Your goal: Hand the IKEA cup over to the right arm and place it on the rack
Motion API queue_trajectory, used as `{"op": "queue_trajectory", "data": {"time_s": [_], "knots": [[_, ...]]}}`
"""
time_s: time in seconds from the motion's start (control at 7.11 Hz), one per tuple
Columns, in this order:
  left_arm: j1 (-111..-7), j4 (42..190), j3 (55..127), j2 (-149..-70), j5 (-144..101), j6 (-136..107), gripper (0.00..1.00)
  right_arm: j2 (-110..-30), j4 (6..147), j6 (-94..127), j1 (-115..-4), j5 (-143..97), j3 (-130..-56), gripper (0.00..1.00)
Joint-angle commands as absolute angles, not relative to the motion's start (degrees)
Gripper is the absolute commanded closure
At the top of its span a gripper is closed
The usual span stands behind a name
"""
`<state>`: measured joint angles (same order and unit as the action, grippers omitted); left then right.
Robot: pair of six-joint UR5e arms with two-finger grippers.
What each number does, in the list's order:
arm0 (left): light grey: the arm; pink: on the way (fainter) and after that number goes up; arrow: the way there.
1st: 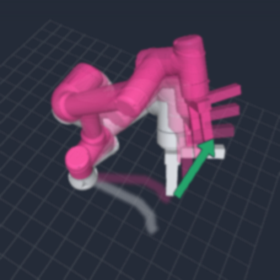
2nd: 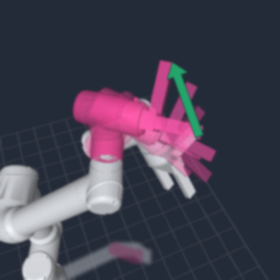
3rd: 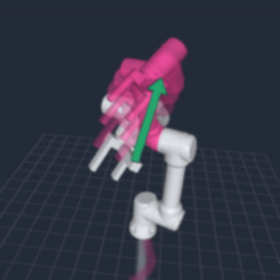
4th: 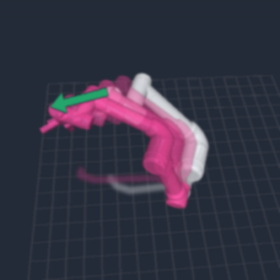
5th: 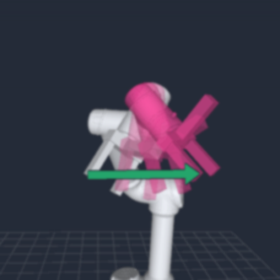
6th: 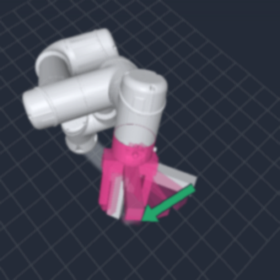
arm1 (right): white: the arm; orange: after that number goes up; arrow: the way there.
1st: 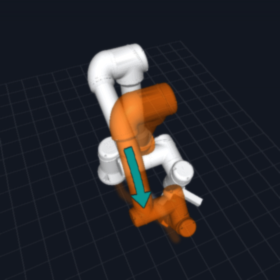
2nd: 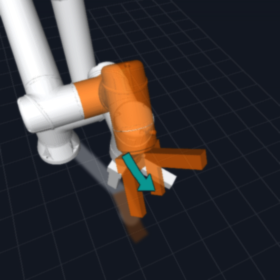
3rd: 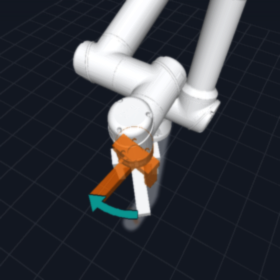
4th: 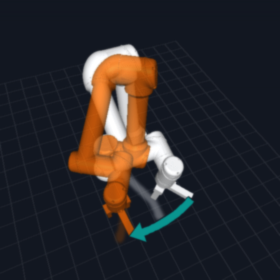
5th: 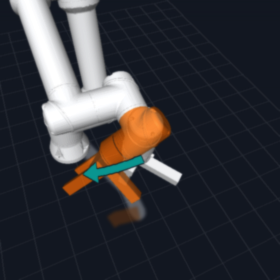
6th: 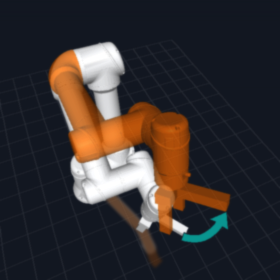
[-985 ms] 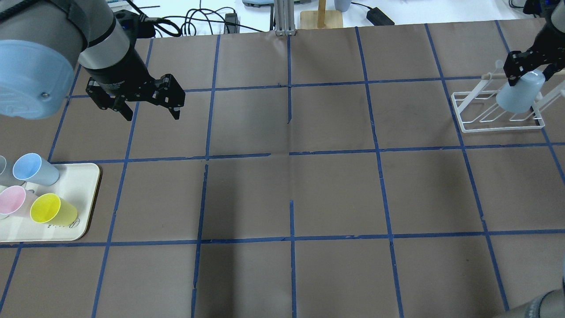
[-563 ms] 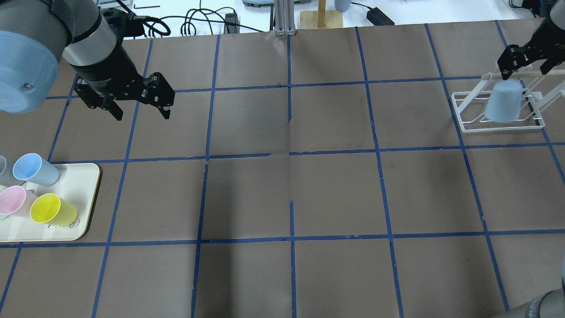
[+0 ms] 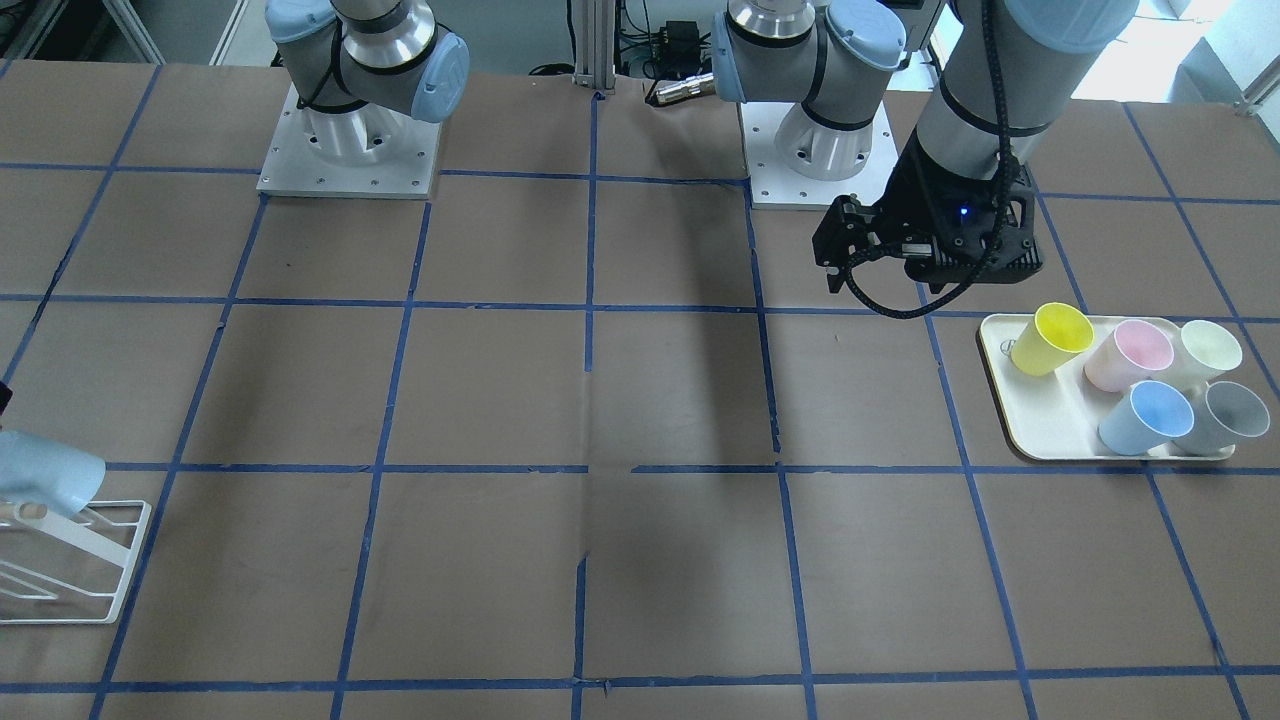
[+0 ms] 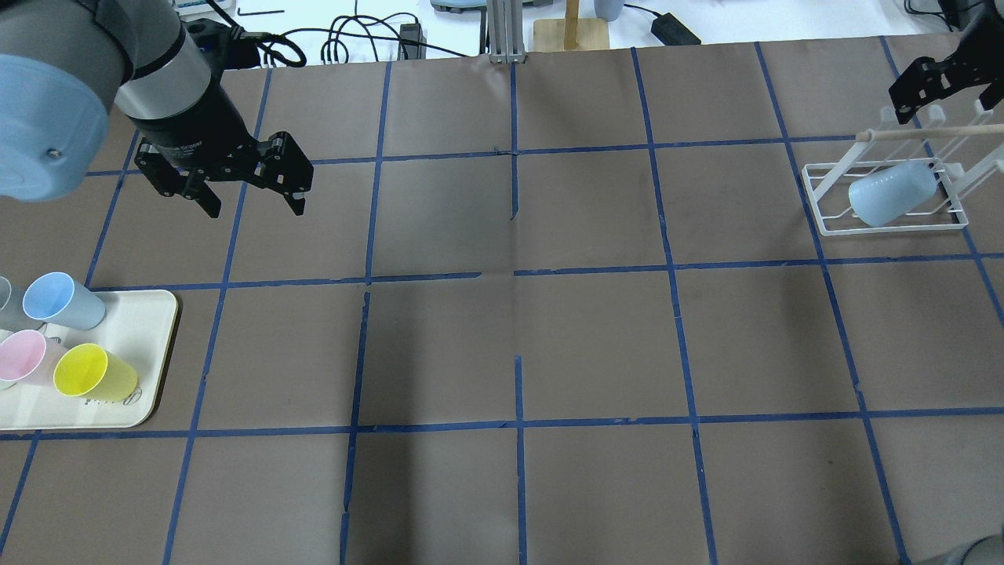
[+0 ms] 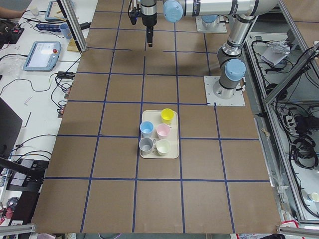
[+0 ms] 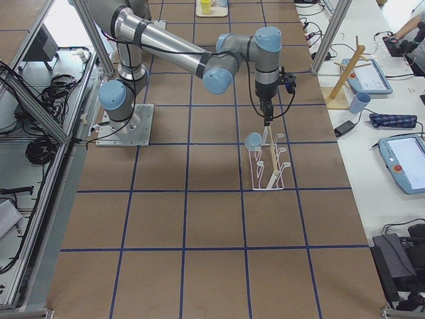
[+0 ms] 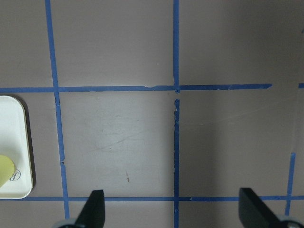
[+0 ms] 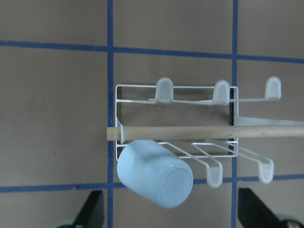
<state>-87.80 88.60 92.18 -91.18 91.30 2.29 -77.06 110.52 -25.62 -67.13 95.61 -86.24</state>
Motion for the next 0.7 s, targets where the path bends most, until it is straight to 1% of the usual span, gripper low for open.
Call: {"op": "queue_trajectory", "data": {"time_s": [0.0, 0.14, 0.28, 0.56], "knots": [[-87.9, 88.9, 91.9, -91.1, 91.2, 2.2, 0.0, -81.2, 95.4, -22.4, -71.6, 95.6, -79.1, 0.0], [-87.9, 89.7, 91.8, -90.9, 91.3, 2.0, 0.0, -81.8, 90.1, -15.3, -75.7, 95.5, -77.5, 0.0], [-87.9, 90.1, 91.8, -90.4, 91.3, 2.0, 0.0, -83.4, 89.3, -8.2, -81.9, 92.8, -77.6, 0.0], [-87.9, 91.3, 91.8, -89.9, 91.2, 2.0, 0.0, -83.9, 87.4, -2.7, -88.7, 90.7, -78.5, 0.0]]}}
